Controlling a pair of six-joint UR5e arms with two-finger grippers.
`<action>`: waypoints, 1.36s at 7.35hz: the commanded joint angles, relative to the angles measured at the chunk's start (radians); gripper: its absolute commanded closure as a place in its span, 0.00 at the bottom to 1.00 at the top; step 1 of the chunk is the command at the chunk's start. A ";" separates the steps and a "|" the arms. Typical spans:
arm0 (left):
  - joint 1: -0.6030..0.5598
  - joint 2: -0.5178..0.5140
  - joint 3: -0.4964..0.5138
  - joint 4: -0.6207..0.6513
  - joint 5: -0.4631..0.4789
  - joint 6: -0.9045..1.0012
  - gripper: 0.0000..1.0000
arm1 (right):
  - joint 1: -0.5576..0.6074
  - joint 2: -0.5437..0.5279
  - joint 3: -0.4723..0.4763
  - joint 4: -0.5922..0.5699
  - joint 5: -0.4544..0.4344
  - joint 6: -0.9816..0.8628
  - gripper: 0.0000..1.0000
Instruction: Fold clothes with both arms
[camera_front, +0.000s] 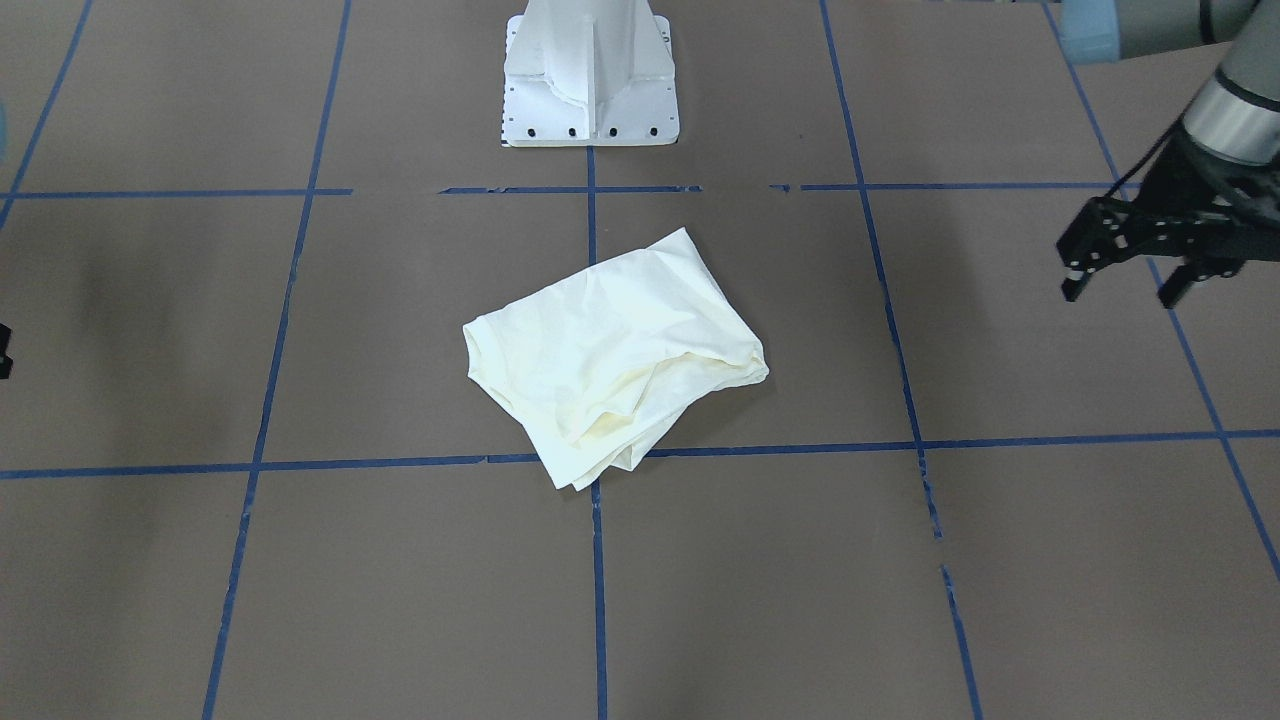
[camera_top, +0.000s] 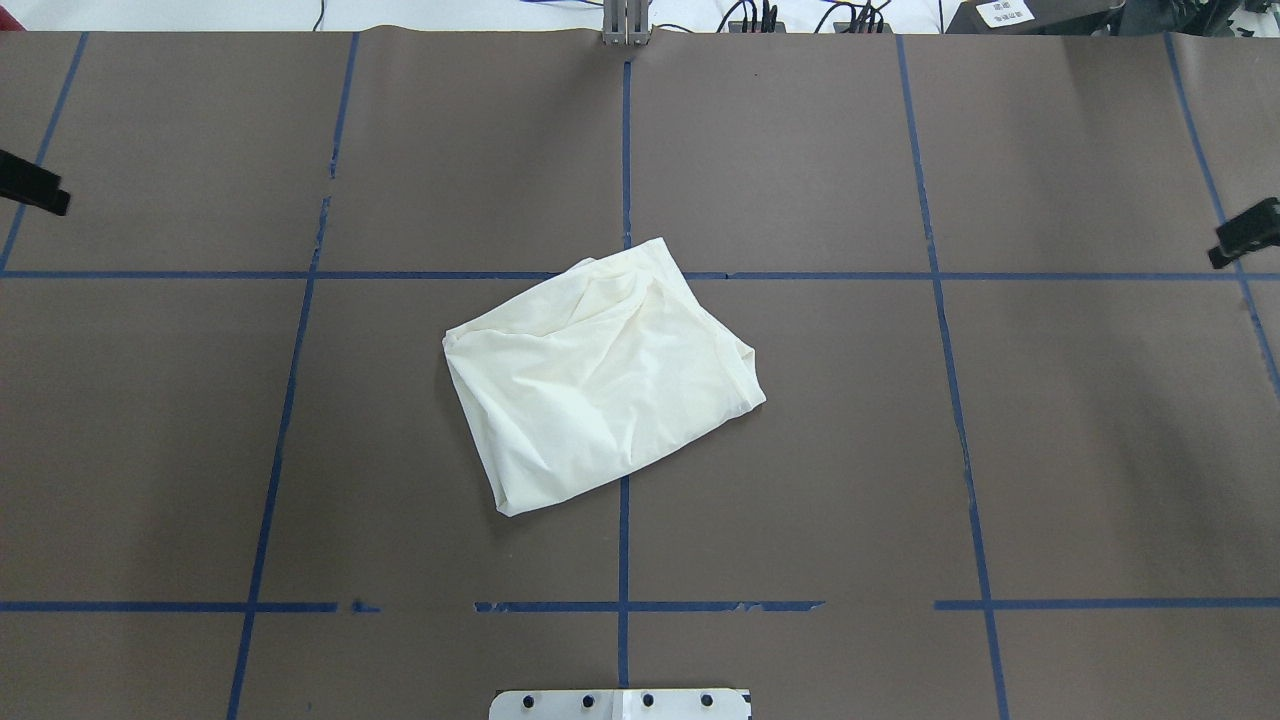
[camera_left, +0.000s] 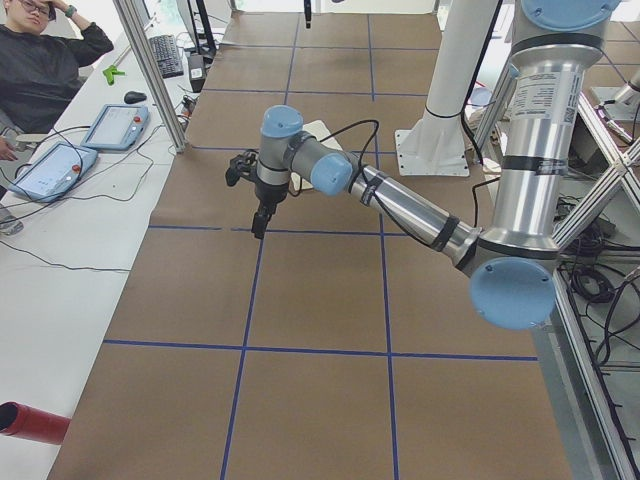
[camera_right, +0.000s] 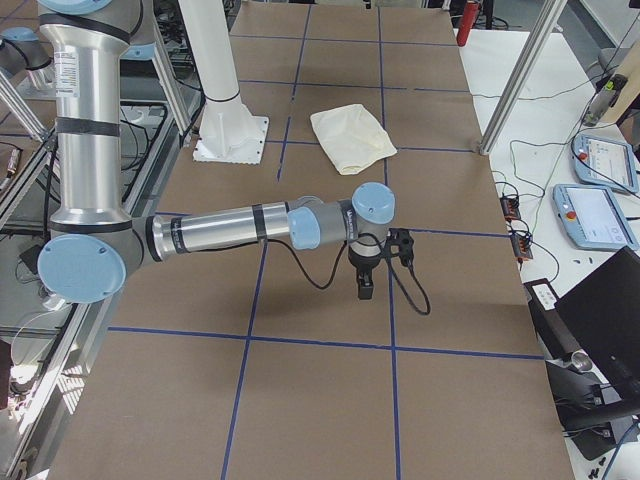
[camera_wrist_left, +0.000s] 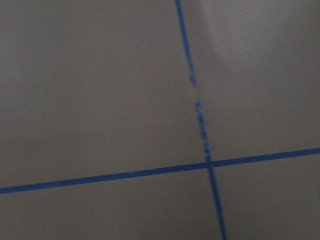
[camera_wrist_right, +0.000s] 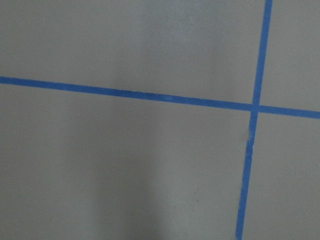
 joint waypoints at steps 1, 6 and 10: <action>-0.078 0.097 0.008 -0.013 -0.067 0.065 0.00 | 0.049 -0.066 -0.007 0.000 0.045 -0.023 0.00; -0.218 0.074 0.230 -0.172 -0.068 0.011 0.00 | 0.107 -0.080 -0.019 0.000 0.048 -0.029 0.00; -0.222 0.103 0.278 -0.154 -0.071 0.065 0.00 | 0.154 -0.120 -0.021 -0.001 0.060 -0.029 0.00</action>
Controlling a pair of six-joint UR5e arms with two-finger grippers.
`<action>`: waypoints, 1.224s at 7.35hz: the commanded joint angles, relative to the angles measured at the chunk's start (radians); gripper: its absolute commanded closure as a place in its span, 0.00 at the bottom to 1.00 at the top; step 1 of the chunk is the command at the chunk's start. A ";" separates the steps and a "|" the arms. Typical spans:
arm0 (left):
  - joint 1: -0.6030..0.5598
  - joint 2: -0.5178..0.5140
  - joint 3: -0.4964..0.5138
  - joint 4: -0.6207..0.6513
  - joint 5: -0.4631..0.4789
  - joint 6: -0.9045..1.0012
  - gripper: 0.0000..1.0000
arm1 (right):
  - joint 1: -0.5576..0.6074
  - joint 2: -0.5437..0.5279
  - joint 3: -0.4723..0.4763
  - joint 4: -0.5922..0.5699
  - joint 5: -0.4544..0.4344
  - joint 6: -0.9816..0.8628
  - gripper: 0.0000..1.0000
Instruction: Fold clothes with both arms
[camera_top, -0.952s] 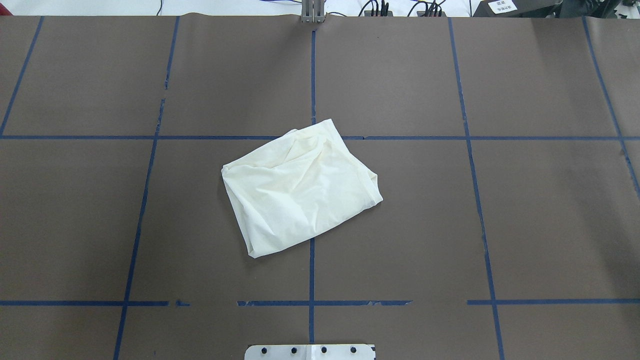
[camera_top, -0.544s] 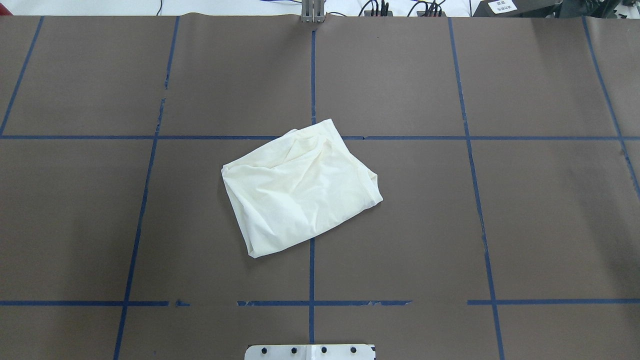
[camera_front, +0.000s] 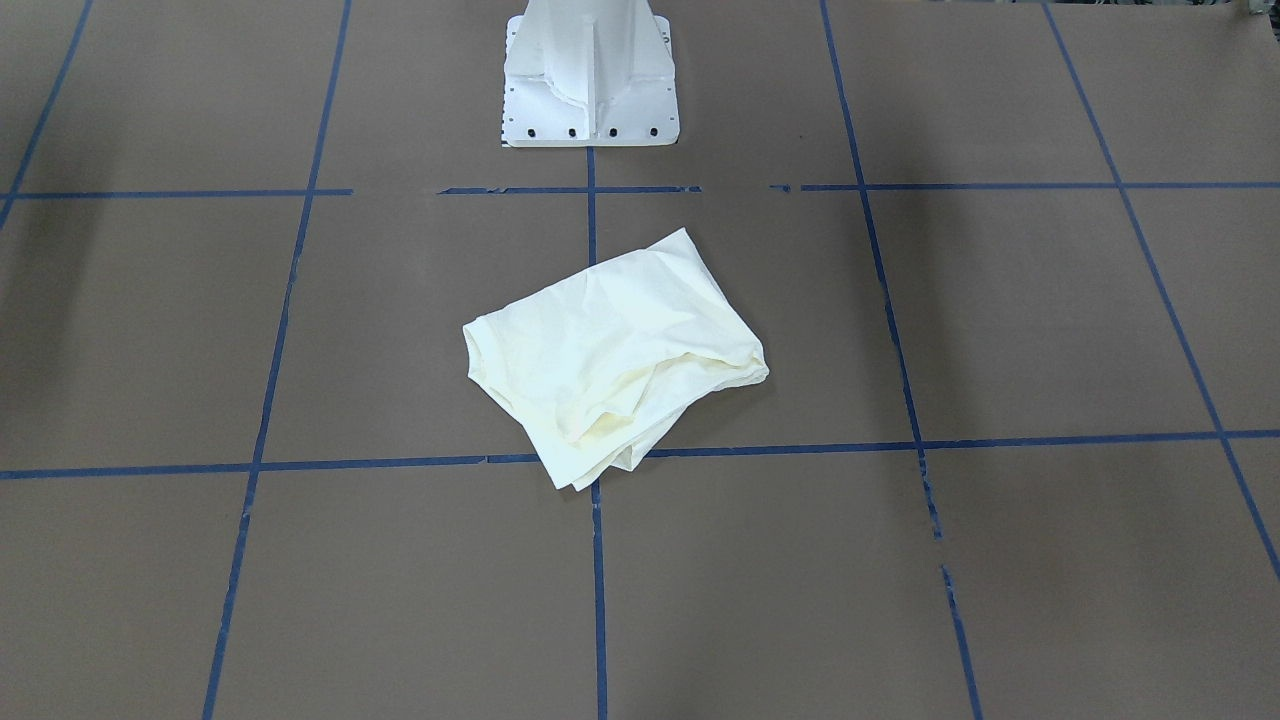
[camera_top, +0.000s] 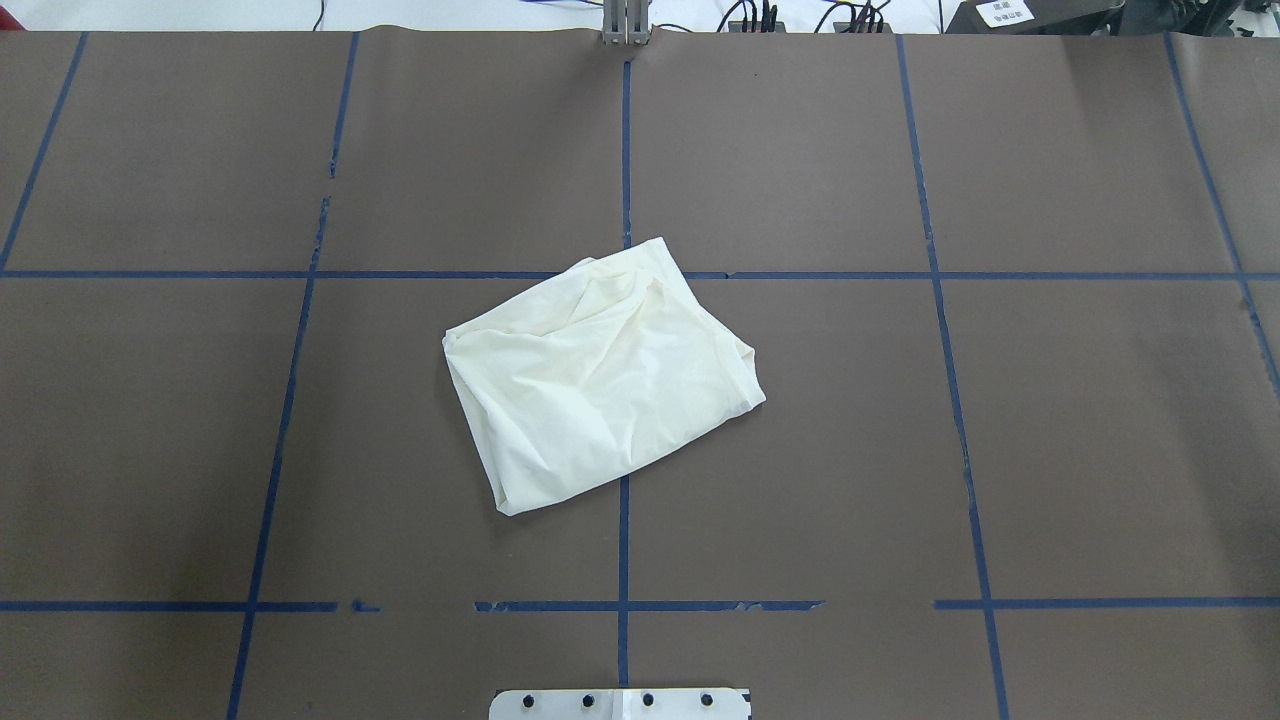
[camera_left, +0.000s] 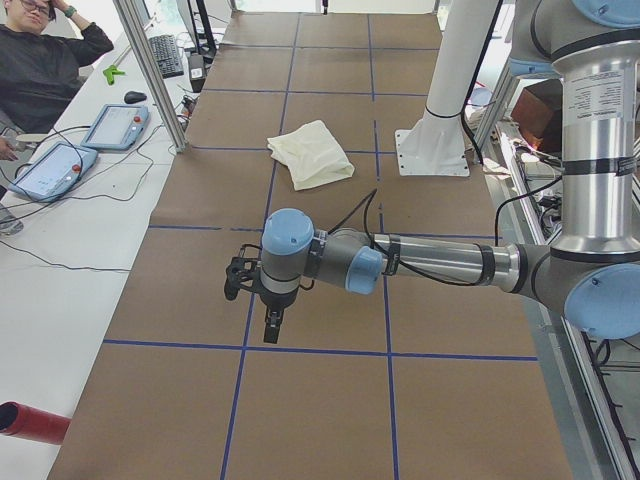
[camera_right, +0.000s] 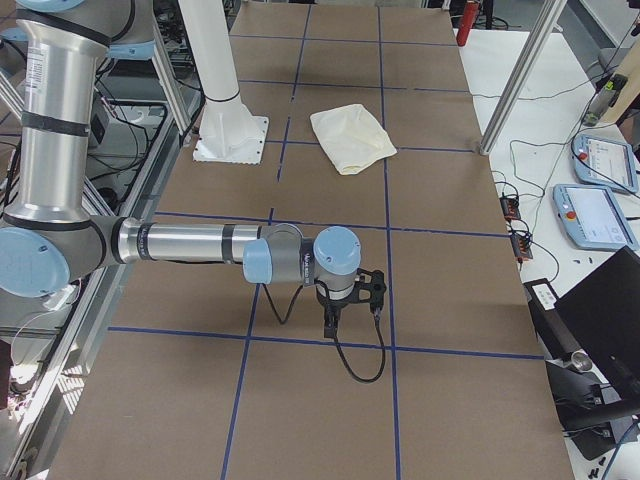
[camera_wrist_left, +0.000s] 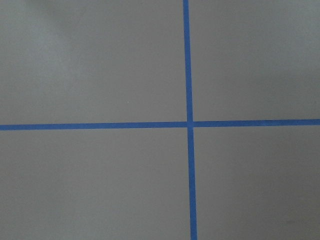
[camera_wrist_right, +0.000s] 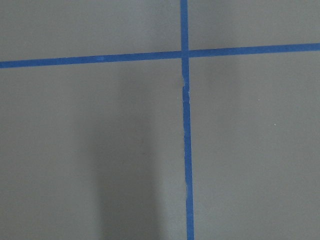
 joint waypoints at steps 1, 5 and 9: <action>0.000 -0.002 0.003 0.028 -0.011 0.052 0.00 | 0.025 -0.017 0.001 0.000 0.012 0.003 0.00; 0.000 -0.003 -0.012 0.034 -0.032 0.052 0.00 | 0.091 -0.019 0.039 0.003 0.001 0.012 0.00; 0.002 -0.005 -0.006 0.032 -0.032 0.052 0.00 | 0.090 -0.011 0.035 -0.002 0.010 0.012 0.00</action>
